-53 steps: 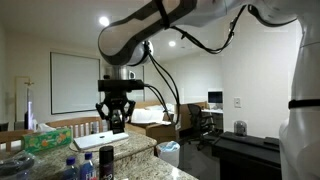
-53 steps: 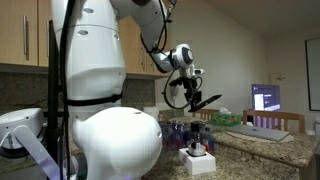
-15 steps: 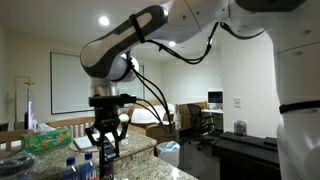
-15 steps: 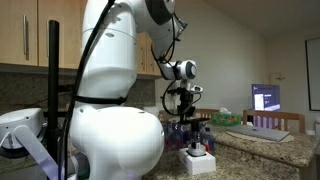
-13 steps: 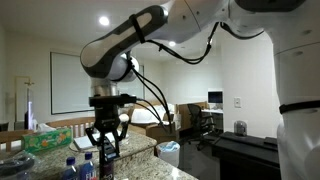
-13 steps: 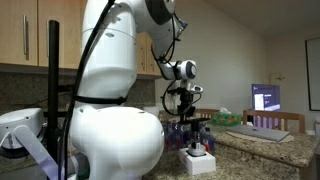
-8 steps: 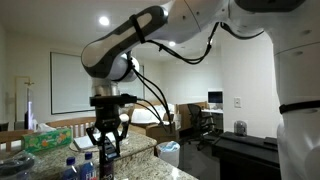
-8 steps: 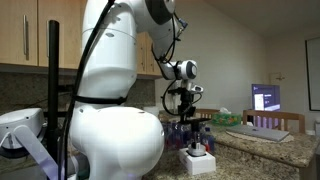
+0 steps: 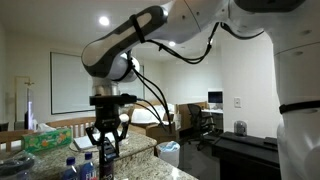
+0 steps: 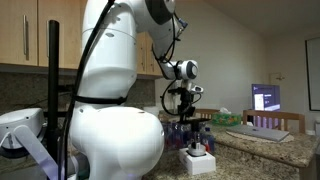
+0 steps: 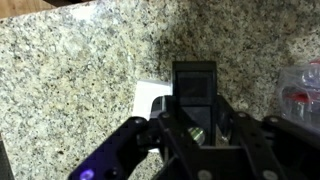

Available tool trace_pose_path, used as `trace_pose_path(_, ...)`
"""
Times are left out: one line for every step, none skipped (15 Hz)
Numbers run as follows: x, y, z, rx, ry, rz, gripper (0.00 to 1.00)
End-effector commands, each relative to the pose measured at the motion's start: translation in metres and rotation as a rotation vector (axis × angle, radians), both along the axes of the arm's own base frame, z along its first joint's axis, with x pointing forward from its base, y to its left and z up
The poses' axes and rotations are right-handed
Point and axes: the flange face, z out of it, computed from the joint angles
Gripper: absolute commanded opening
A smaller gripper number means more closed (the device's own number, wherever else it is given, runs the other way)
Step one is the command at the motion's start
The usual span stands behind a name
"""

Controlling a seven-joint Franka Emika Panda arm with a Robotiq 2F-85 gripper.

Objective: Stack the objects to the right of the box on top of the box

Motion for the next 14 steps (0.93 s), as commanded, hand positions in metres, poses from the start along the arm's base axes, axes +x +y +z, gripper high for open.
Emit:
trace_pose_path(-0.003,-0.004,0.003,0.036,0.035,0.01,0.69)
trace_pose_path(-0.003,-0.004,0.003,0.038,0.036,0.009,0.73)
trace_pose_path(-0.003,-0.004,0.003,0.039,0.037,0.007,0.81)
trace_pose_path(-0.003,-0.004,0.003,0.039,0.037,0.006,0.86)
trace_pose_path(-0.003,-0.004,0.004,0.04,0.038,0.005,0.93)
trace_pose_path(-0.003,-0.004,0.003,0.04,0.038,0.004,0.98)
trace_pose_path(-0.003,-0.004,0.003,0.041,0.039,0.004,1.0)
trace_pose_path(-0.003,-0.004,0.004,0.042,0.039,0.004,1.0)
trace_pose_path(-0.003,-0.005,0.006,0.04,0.033,0.005,1.0)
trace_pose_path(-0.003,-0.008,0.014,0.034,0.011,-0.001,1.0)
trace_pose_path(-0.004,-0.015,0.027,0.028,-0.027,-0.018,1.0)
trace_pose_path(-0.008,-0.027,0.048,0.033,-0.076,-0.038,1.0)
trace_pose_path(-0.012,-0.038,0.066,0.036,-0.117,-0.055,1.0)
trace_pose_path(-0.016,-0.052,0.087,0.042,-0.168,-0.086,1.0)
